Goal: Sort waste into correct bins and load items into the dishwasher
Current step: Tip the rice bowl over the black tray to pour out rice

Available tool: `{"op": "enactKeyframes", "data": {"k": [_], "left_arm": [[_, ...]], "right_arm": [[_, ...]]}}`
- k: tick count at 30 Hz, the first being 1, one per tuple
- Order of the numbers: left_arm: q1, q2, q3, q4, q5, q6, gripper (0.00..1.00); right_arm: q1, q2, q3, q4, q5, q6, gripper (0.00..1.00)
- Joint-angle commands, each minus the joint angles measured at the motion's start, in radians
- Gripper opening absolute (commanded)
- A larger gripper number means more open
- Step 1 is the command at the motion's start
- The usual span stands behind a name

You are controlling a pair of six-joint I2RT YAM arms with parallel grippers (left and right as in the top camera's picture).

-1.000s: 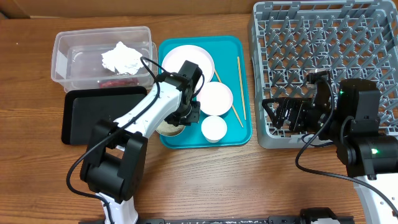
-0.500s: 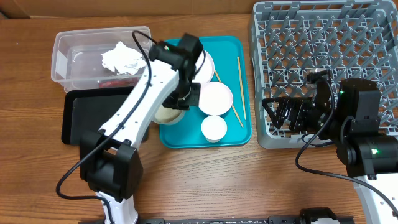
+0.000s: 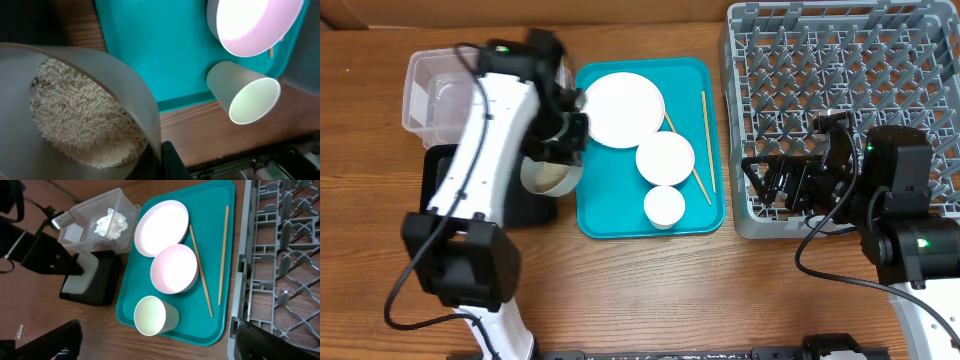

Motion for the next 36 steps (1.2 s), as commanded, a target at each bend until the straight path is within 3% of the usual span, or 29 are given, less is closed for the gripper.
{"op": "enactKeyframes", "data": {"k": [1,17,28,36], "left_arm": [[0.082,-0.001,0.006,-0.015,0.156,0.161,0.04],[0.487,-0.001,-0.14,-0.056,0.666,0.622,0.04],[0.641,0.003,-0.423,0.179,0.924,0.639,0.04],[0.709,0.004,-0.527,0.286,1.058,0.556,0.04]], "right_arm": [[0.008,-0.004,0.026,0.006,0.01,0.0,1.0],[0.008,0.008,0.026,0.005,0.013,0.0,1.0],[0.008,0.04,0.026,-0.014,0.013,0.0,1.0],[0.008,0.04,0.026,-0.014,0.013,0.001,1.0]]}}
